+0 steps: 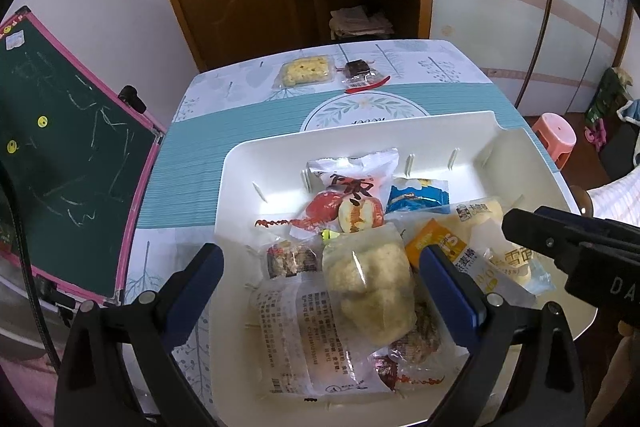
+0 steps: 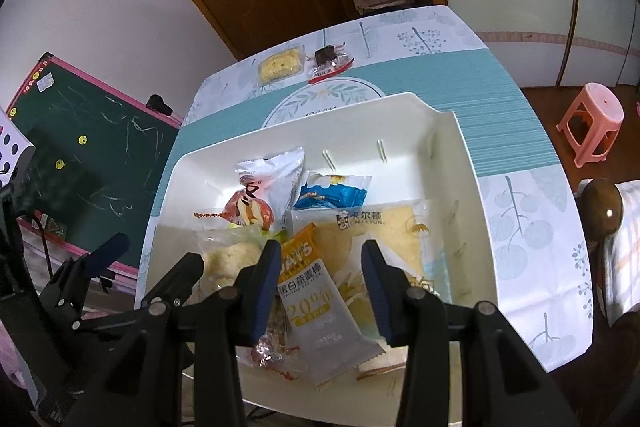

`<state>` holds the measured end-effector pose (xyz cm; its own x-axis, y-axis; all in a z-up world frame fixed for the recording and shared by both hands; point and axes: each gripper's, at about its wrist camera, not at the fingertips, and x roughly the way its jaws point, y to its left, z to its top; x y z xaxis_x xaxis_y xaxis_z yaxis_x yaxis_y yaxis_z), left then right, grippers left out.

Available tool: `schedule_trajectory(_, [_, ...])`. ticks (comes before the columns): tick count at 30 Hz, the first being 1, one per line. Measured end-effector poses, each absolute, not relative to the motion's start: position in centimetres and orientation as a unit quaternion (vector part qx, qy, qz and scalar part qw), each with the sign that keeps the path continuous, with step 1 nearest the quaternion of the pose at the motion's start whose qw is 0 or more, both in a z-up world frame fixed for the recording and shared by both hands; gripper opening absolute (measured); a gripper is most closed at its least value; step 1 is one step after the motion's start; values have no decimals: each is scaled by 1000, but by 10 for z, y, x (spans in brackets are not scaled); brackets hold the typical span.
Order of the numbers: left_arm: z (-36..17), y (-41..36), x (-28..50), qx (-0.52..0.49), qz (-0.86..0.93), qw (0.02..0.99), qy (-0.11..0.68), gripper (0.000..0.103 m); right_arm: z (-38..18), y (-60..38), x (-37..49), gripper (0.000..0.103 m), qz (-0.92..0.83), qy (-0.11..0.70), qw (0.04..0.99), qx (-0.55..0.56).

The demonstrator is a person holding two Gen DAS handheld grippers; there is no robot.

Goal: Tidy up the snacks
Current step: 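Move both tools back over the remaining snacks on the table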

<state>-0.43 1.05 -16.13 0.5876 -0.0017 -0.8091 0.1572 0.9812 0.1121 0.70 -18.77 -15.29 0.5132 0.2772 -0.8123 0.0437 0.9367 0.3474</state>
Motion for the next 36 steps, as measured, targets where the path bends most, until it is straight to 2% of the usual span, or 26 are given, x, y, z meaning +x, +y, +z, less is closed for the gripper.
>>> schedule_trajectory(8, [-161, 9, -1, 91, -44, 886, 452, 98, -155, -187, 9, 42, 70, 492, 853, 162])
schedule_trajectory(17, [-128, 18, 24, 99, -39, 901, 420, 98, -134, -182, 26, 42, 78, 477, 865, 134])
schedule_trajectory(27, [-70, 24, 88, 148, -42, 909, 387, 98, -61, -190, 95, 42, 86, 452, 884, 79])
schedule_trajectory(36, [-25, 25, 187, 197, -25, 907, 372, 98, -1, -200, 198, 42, 57, 441, 895, 32])
